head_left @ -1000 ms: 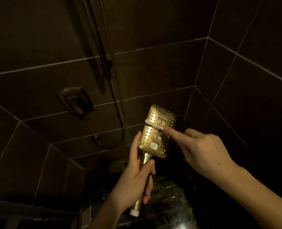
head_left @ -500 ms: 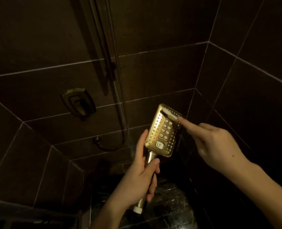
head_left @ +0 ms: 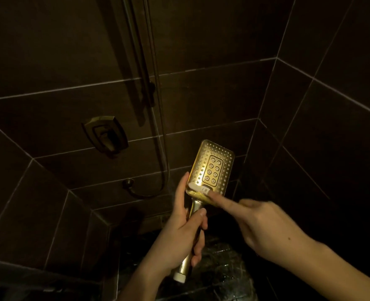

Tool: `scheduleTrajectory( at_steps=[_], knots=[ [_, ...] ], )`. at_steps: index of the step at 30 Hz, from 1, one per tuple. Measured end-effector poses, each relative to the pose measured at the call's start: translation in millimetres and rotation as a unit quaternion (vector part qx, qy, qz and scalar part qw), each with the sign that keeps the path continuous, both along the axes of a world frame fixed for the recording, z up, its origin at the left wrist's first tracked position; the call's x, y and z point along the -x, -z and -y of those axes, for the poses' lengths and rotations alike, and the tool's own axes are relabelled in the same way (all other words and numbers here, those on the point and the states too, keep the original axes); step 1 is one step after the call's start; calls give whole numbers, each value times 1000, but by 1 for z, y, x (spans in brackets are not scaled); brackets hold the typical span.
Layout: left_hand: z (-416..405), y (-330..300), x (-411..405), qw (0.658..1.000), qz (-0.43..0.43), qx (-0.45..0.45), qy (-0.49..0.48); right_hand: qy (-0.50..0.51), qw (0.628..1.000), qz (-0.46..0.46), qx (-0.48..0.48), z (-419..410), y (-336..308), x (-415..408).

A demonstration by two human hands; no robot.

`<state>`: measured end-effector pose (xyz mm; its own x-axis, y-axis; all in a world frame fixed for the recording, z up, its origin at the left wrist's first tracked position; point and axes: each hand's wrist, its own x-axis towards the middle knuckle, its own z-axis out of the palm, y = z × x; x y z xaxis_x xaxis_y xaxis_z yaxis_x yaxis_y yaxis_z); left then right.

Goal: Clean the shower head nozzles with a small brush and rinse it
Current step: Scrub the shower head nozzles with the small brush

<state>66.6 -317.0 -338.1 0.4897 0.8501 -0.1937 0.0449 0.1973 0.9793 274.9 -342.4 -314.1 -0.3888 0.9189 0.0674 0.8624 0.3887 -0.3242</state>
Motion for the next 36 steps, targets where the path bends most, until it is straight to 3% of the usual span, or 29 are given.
scheduleTrajectory(
  at_steps=[6, 11, 17, 21, 23, 27, 32, 36],
  knots=[
    [-2, 1, -1, 1000, -11, 1, 7, 104, 992, -24, -70, -26, -2, -21],
    [-7, 4, -4, 1000, 4, 16, -6, 19, 998, -51, 21, 1, 13, 0],
    [-8, 4, -13, 1000, 16, 21, -11, 108, 991, -44, -59, -13, 17, -14],
    [-8, 4, -12, 1000, 5, 21, -4, 24, 999, 39, -27, 4, 16, 4],
    [-8, 4, -10, 1000, -1, 23, 5, 21, 995, 73, -59, 3, 17, -1],
    [-6, 2, -13, 999, -5, 22, 24, 88, 992, 51, -76, -13, 7, -16],
    [-4, 5, -10, 999, -27, 14, 30, 16, 996, 72, -55, 5, 18, -11],
    [-1, 4, -10, 998, -42, -3, 39, 89, 992, 39, -82, -7, 12, -27]
  ],
)
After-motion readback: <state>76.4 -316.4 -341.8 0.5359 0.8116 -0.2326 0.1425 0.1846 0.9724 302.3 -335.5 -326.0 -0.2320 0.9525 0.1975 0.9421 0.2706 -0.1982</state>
